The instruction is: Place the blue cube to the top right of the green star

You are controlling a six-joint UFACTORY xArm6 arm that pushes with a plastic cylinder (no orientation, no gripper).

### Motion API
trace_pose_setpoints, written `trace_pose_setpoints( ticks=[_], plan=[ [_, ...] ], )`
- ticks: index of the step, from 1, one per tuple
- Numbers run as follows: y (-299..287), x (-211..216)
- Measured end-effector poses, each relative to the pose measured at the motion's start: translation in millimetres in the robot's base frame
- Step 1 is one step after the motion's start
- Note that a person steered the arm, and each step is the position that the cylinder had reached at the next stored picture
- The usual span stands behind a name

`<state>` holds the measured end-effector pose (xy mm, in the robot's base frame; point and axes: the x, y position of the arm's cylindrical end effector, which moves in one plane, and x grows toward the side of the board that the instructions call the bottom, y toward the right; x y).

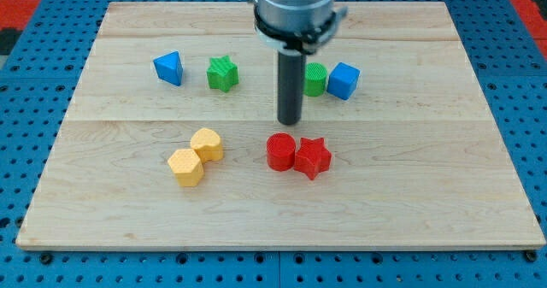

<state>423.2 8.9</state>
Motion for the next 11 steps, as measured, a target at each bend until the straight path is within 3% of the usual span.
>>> trace_pose_setpoints(
  ticks=[5, 6, 7, 8, 9, 11],
  plan=[
    [187.9, -81.2],
    [114.1, -130.6],
    [38.3, -153.3],
    [-41.2, -153.6],
    [-68.6, -139.4],
    [45.6, -138.9]
  ],
)
